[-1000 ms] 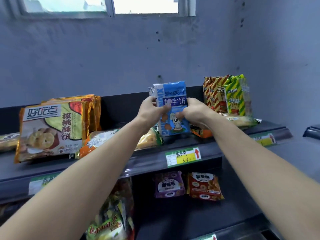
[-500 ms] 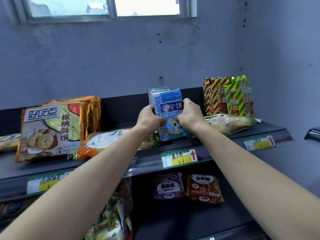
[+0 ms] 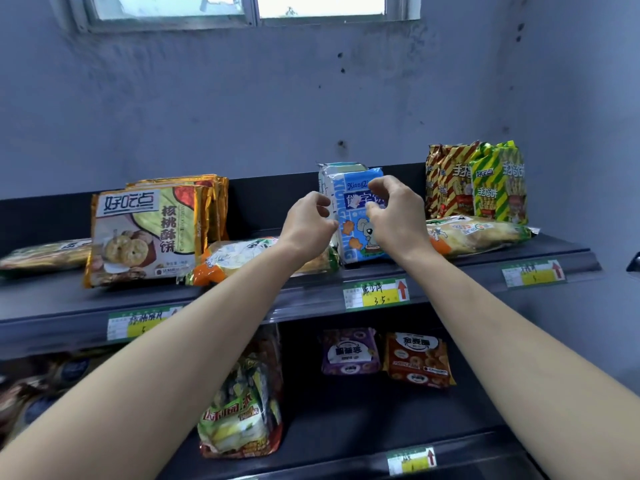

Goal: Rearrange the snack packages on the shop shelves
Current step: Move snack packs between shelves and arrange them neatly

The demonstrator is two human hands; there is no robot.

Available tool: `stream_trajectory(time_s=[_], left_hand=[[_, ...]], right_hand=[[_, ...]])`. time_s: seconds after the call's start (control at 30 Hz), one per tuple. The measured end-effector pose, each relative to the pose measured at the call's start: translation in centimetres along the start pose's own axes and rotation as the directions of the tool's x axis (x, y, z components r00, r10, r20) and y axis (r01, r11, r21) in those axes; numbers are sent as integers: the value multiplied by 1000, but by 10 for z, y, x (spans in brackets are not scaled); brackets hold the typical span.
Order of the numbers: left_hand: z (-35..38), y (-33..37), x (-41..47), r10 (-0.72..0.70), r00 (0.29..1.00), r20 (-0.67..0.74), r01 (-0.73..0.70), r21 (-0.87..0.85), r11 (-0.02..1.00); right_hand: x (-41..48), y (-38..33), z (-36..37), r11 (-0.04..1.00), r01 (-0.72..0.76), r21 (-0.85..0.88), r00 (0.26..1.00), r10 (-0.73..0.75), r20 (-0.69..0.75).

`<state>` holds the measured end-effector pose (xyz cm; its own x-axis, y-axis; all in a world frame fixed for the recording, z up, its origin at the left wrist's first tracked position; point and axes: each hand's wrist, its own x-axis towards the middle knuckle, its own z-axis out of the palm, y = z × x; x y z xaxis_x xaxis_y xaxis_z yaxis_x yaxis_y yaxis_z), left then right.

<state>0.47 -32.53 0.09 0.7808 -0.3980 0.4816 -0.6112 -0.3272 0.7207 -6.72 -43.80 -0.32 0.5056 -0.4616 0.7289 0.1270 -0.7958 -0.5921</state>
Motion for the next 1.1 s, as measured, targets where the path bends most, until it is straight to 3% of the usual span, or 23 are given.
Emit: stream_trajectory(time_s=[0.27, 0.6, 0.77, 0.9, 1.1], left_hand=[[-44, -18, -27, 38, 999, -35, -36, 78, 996], [-82, -48, -45, 40, 999, 36, -45, 155, 987], [-98, -64, -44, 49, 999, 1, -48, 226, 973], [-104, -74, -46, 39, 998, 57, -54, 302, 952], [-110, -77, -53, 98, 993, 60, -110, 250, 962]], right_hand=[[-30, -25, 16, 999, 14, 42, 998, -17, 61], [-57, -57, 39, 999, -34, -11, 979, 36, 200], [-62, -63, 42, 995, -97, -29, 976, 101, 196], [-66, -66, 45, 990, -135, -50, 970, 142, 199], [-74, -73, 53, 989, -138, -61, 971, 147, 189]])
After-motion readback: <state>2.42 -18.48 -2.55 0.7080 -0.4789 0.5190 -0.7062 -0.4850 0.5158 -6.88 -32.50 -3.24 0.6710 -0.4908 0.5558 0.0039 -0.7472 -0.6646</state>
